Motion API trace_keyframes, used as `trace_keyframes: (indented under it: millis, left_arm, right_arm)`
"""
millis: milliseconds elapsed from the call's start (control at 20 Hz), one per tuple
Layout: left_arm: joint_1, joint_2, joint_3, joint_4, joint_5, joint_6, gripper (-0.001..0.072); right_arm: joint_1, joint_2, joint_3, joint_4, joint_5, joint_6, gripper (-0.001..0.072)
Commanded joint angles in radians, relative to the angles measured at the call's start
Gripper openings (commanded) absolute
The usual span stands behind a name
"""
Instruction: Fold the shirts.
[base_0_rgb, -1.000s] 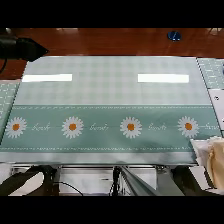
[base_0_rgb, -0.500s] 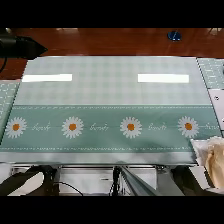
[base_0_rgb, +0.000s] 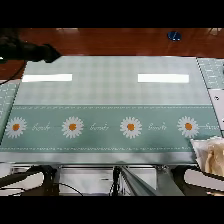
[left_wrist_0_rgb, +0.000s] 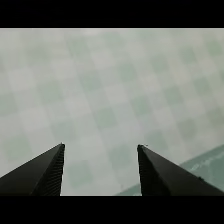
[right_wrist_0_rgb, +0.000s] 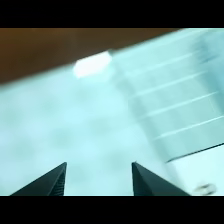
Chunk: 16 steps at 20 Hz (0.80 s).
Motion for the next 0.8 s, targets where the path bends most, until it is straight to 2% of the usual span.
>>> trace_keyframes:
  millis: [0, 100, 300, 400, 600, 750]
  left_arm:
    - [-0.068, -0.075, 0.000, 0.153, -0.140, -0.050, 0.0550]
    - [-0.146, -0.079, 0.000, 0.309, -0.121, -0.109, 0.0551]
    - [-0.247, -0.089, 0.000, 0.323, 0.026, -0.113, 0.0551]
    - [-0.269, -0.105, 0.000, 0.323, 0.053, -0.113, 0.0551]
    - [-0.275, -0.123, 0.000, 0.320, 0.019, -0.119, 0.0549]
    - [-0.266, -0.123, 0.000, 0.325, -0.080, -0.240, 0.0528]
  right_arm:
    - [0.280, -0.084, 0.025, -0.072, 0.354, -0.106, 0.0484]
    - [0.332, -0.072, -0.015, -0.076, 0.361, -0.101, 0.0484]
    - [0.372, -0.071, -0.043, 0.003, 0.322, -0.084, 0.0485]
    - [0.373, -0.071, -0.043, 0.003, 0.319, -0.088, 0.0487]
    - [0.373, -0.071, -0.043, 0.003, 0.321, -0.087, 0.0487]
    - [0.373, -0.071, -0.043, 0.025, 0.400, -0.044, 0.0487]
